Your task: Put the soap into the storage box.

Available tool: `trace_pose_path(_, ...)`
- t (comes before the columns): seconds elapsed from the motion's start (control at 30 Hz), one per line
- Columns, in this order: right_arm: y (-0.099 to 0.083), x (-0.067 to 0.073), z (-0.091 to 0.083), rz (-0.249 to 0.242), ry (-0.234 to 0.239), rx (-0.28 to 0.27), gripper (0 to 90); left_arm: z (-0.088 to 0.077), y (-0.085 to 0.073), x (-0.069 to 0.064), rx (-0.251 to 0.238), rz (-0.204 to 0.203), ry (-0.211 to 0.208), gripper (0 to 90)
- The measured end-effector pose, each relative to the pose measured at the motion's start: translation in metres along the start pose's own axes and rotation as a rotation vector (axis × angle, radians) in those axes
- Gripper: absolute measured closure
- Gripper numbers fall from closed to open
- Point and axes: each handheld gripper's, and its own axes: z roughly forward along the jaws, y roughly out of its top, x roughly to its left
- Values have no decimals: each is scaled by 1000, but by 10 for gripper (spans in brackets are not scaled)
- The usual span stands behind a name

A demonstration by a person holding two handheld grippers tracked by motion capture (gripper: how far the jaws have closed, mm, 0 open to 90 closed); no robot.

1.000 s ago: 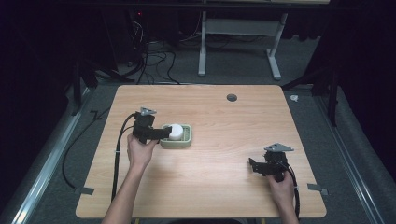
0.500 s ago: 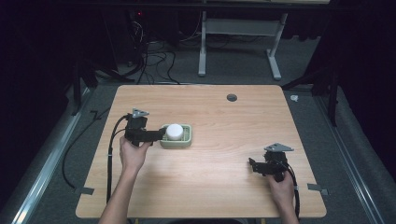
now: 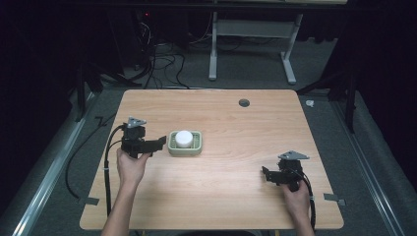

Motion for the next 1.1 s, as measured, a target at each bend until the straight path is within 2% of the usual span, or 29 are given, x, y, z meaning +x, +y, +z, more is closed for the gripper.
trace_pose_path(0.53,0,0,0,1,0,0,151,-20,-18,12,-24,-49,18,156)
trace_pose_path(1.1,0,0,0,1,0,0,151,-27,-38,17,-19,-73,36,155)
